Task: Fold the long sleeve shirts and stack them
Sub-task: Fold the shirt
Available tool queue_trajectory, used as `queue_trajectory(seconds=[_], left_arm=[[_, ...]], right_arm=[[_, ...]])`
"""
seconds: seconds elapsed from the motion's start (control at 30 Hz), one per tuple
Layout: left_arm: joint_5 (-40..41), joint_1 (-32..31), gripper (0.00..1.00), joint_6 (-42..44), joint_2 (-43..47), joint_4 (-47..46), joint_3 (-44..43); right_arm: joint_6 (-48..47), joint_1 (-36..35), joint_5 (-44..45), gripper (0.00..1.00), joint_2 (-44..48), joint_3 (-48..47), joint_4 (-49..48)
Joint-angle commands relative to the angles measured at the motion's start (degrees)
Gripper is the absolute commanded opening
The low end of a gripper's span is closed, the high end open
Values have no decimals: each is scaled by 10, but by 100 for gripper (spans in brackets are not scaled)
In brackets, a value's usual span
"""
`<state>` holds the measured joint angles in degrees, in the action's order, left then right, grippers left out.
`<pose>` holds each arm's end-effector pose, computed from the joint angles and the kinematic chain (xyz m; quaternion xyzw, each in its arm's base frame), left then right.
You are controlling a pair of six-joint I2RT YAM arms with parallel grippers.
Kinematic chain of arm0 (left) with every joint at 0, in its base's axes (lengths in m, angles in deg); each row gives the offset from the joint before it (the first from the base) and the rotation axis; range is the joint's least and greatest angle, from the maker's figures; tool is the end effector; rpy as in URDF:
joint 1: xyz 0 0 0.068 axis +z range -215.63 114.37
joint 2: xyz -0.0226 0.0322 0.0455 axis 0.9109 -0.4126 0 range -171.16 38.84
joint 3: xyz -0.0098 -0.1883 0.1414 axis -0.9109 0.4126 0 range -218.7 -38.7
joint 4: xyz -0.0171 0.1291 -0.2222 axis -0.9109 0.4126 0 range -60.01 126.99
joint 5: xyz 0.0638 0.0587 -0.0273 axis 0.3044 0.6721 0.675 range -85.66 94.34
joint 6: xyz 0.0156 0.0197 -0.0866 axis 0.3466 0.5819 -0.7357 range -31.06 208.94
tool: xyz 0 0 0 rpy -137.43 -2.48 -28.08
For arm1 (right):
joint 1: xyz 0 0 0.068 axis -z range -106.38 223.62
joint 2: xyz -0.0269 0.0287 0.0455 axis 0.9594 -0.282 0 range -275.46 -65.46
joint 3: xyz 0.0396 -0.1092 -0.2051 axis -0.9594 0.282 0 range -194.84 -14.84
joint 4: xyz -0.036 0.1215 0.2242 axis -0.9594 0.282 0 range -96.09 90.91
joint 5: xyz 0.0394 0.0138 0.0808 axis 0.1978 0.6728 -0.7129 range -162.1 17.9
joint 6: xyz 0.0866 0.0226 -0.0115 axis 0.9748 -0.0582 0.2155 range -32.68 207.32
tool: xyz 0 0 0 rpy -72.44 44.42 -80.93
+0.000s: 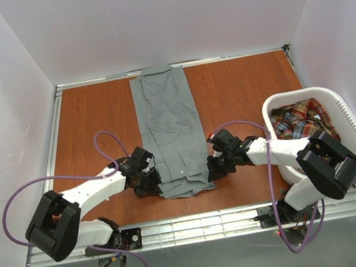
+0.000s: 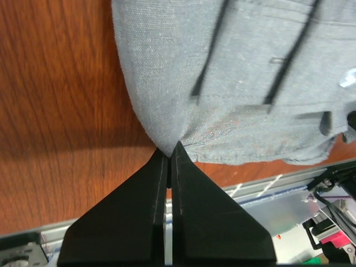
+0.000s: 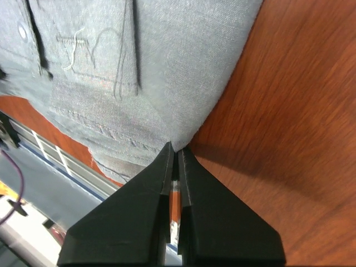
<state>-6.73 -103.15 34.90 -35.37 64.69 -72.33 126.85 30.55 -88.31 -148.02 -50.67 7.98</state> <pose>0.1647 -0.1459 0.0713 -0.1296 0.9787 -0.1581 0.0204 0.1843 0.2031 0.0706 -0.0651 0.9565 0.2671 0.0974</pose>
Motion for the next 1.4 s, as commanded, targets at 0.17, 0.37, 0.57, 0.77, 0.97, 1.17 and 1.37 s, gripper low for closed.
queue_trajectory(seconds=[0.17, 0.37, 0.57, 0.77, 0.97, 1.17, 1.37], left_arm=[[6, -3, 0, 13, 83, 132, -17], [-9, -26, 0, -26, 158, 177, 14], [59, -28, 0, -28, 206, 242, -67], [181, -28, 0, 0, 148, 240, -234], [254, -22, 0, 54, 37, 169, -340], [293, 26, 0, 111, -72, 95, -405], [274, 88, 0, 159, -143, 0, -425]], right_arm=[[-86, -22, 27, 1, 45, -36, 156], [-67, -77, 1, 1, 95, -26, 188], [-55, -79, 22, 1, 147, -66, 217], [-84, -48, 36, 1, 122, -208, 269], [-140, 38, 17, 1, 40, -336, 284], [-192, 88, 5, 1, -68, -460, 292], [-226, 130, -1, 1, -161, -551, 294]])
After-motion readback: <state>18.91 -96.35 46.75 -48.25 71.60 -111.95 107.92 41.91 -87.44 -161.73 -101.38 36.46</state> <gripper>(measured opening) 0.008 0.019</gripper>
